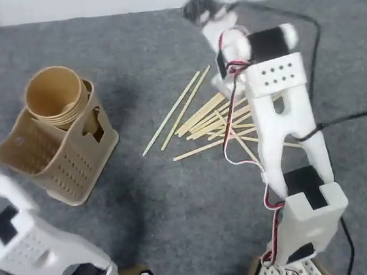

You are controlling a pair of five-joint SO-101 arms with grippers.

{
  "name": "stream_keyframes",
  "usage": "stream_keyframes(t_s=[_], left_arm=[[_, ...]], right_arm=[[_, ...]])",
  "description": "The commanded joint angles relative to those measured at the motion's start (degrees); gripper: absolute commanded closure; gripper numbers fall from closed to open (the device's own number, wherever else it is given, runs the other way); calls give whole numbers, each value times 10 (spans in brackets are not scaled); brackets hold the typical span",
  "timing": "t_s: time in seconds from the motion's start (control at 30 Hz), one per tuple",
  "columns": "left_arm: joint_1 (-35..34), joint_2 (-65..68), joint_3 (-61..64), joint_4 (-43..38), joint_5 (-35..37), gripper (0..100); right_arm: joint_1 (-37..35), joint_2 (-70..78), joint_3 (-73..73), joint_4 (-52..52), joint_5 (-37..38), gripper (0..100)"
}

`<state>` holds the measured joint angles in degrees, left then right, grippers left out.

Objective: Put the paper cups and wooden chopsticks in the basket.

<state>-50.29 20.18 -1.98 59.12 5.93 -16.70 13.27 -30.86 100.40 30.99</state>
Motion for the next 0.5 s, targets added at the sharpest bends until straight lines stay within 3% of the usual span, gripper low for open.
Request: stream_keyframes(t_s=[0.0,0.27,0.47], left_arm=[[-4,-98,-13,18,-28,988],[18,-58,51,-47,-64,987],[50,-5,63,-44,-64,987]], right_arm=[[22,-11,73,-34,19,921],[63,1,207,-161,23,868],[60,1,285,-218,23,868]])
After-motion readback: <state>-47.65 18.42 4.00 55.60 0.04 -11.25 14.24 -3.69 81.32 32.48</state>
